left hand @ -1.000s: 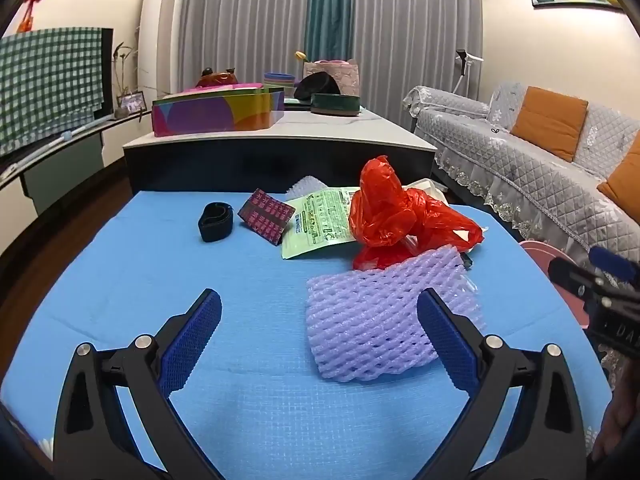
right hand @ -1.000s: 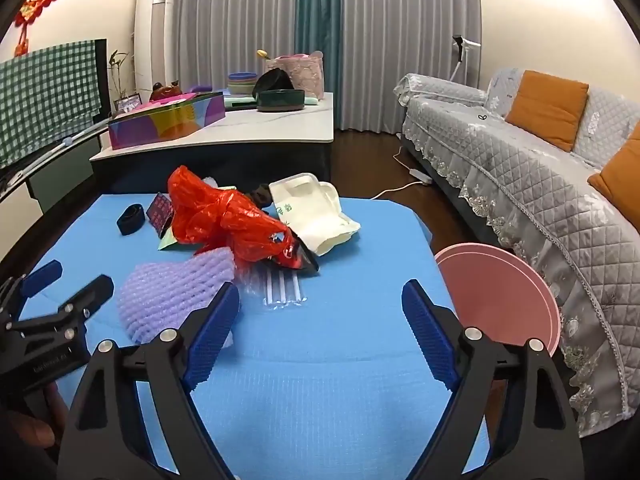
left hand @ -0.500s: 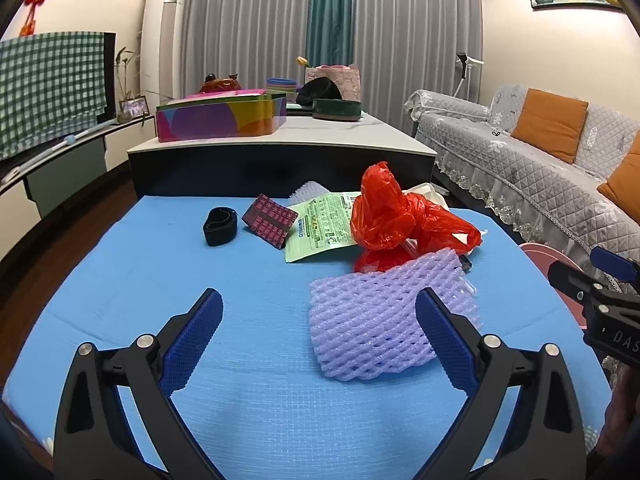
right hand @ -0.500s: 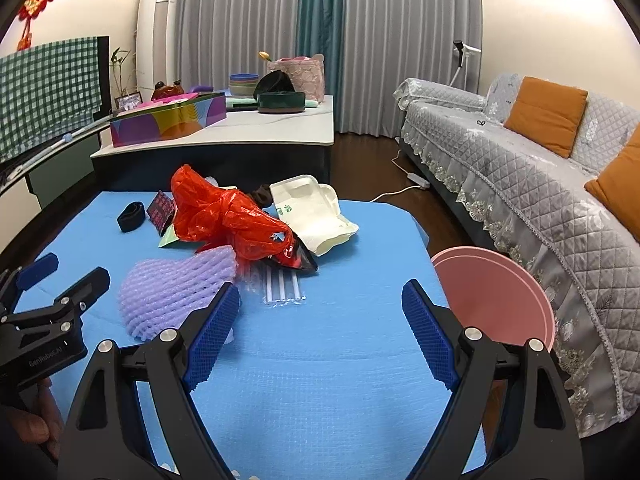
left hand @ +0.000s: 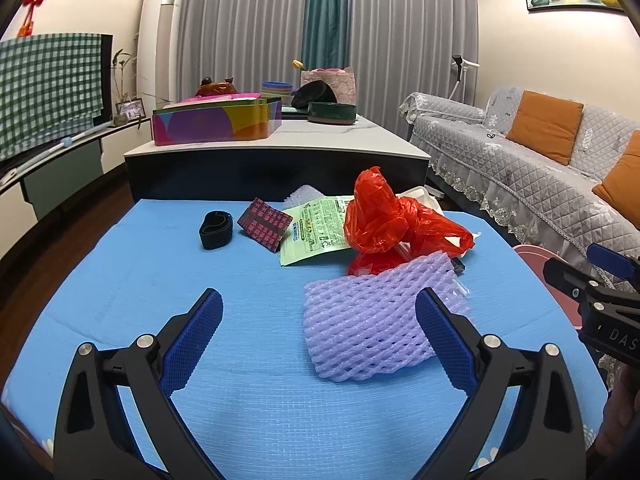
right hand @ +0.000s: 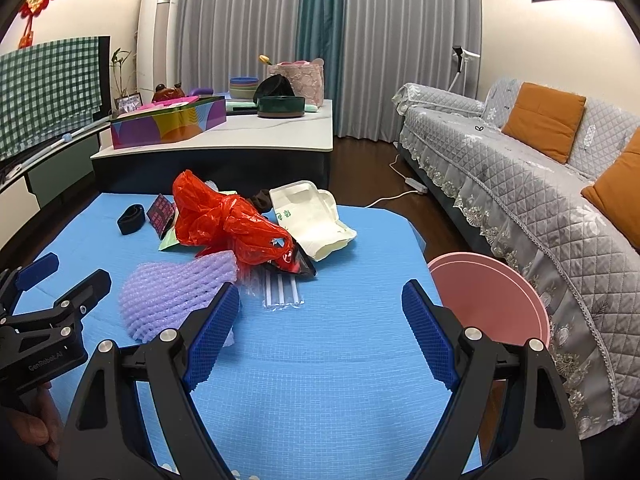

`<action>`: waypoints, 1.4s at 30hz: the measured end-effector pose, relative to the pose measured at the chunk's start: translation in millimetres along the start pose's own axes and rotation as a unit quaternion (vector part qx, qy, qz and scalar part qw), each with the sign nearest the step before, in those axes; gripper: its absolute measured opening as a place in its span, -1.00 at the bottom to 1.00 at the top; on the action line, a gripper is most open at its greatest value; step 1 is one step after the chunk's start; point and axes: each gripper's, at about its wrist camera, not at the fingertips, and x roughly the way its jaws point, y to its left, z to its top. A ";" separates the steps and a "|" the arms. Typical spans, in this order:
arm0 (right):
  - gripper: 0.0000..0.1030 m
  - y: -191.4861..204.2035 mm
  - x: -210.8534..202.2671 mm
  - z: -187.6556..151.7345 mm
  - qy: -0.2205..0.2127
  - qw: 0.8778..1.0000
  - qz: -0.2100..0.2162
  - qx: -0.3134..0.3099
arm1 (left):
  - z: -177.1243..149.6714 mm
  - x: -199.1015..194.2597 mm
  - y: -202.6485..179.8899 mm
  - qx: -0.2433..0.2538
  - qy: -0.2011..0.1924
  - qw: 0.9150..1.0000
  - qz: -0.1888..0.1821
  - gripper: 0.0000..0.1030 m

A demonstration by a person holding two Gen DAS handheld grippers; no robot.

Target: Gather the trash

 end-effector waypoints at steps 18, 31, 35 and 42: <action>0.60 -0.2 -0.4 0.3 0.000 1.000 -0.002 -0.002 | 0.5 -1.0 -1.7 0.000 0.000 1.000 -0.004 0.82; 0.60 -0.1 -0.9 0.1 -0.001 1.000 -0.003 -0.003 | 0.0 -0.8 -1.4 0.000 0.001 1.000 -0.004 0.82; 0.60 0.2 -0.7 -0.2 -0.001 1.000 -0.002 -0.003 | 0.0 -0.8 -1.5 -0.001 0.001 1.000 -0.004 0.82; 0.60 -1.0 -1.8 1.3 -0.004 1.000 -0.006 0.000 | 0.3 0.5 -3.0 -0.001 0.003 1.000 -0.003 0.82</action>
